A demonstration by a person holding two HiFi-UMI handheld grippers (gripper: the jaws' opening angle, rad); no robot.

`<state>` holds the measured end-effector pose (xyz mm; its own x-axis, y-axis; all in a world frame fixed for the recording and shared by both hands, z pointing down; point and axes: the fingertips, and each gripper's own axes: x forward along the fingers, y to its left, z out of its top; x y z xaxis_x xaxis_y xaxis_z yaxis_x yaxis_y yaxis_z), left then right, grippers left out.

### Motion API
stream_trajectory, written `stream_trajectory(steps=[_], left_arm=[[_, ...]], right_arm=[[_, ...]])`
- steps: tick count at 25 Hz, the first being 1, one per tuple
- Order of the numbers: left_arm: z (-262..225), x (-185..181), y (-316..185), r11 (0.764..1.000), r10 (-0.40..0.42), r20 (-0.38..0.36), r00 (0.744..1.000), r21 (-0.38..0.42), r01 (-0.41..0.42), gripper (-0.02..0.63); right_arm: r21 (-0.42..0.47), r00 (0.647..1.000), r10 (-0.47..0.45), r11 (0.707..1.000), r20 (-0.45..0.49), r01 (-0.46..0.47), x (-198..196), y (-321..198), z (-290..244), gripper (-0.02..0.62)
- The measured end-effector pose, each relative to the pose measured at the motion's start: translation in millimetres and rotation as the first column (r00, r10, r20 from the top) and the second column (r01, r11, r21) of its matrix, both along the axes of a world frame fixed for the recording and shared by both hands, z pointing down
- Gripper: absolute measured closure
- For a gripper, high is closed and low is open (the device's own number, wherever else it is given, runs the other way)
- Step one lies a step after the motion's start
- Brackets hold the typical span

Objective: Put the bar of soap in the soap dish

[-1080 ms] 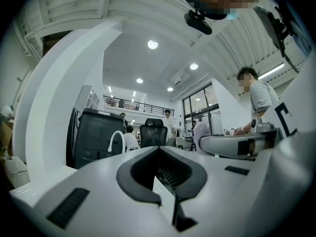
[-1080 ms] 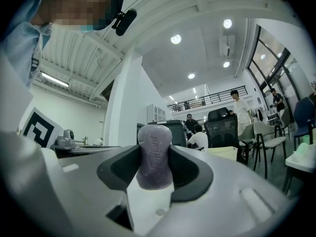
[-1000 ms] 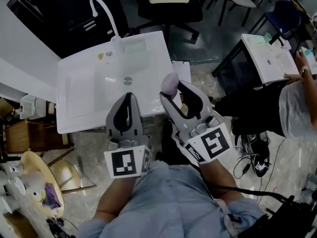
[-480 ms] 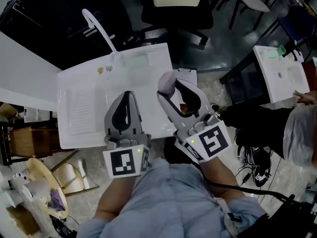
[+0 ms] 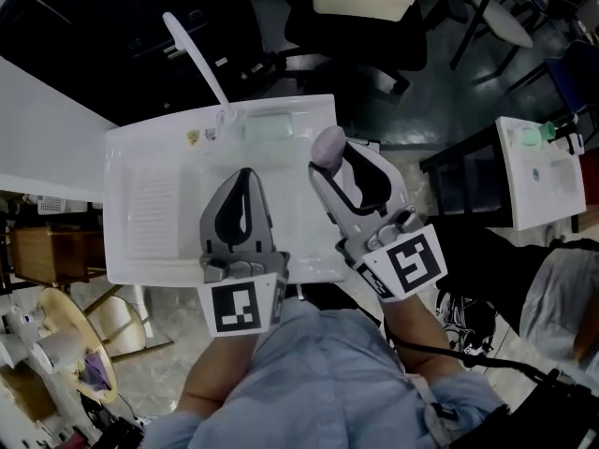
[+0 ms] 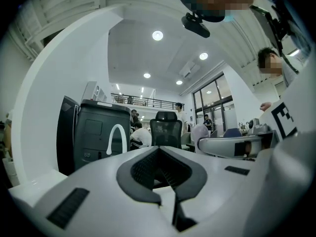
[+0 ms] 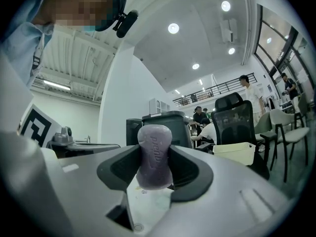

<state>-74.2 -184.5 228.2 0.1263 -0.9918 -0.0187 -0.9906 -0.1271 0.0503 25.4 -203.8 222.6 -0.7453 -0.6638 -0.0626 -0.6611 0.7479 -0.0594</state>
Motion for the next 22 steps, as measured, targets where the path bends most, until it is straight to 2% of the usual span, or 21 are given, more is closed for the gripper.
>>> stream_trajectory(steps=[4,8,13,18,22], left_arm=[[11.7,-15.5,-24.5,1.000,-0.004,-0.012,1.000,-0.022,0.003,0.600],[26.4,-24.6,-48.6,0.998,0.032,-0.025,0.999,-0.048,-0.033,0.600],[55.3,-34.6,-71.8,0.993,0.049,-0.030,0.998,-0.104,-0.052,0.600],[93.0,-38.1,-83.1,0.979,0.061,-0.057,0.996,-0.193,-0.071,0.600],[113.0,-48.6,-98.7,0.973,0.049,-0.069,0.996,-0.224,-0.064,0.600]], right_arm=[[-0.017,1.000,-0.011,1.000,-0.018,0.011,-16.1,-25.4,9.6,0.419],[-0.046,0.999,-0.021,0.999,-0.039,0.019,-34.5,-52.6,25.0,0.417],[-0.083,0.998,-0.035,0.996,-0.052,0.030,-54.7,-83.5,53.1,0.419],[-0.126,0.996,-0.055,0.991,-0.063,0.047,-67.6,-105.9,84.9,0.419],[-0.144,0.995,-0.063,0.988,-0.082,0.050,-76.2,-123.8,108.9,0.419]])
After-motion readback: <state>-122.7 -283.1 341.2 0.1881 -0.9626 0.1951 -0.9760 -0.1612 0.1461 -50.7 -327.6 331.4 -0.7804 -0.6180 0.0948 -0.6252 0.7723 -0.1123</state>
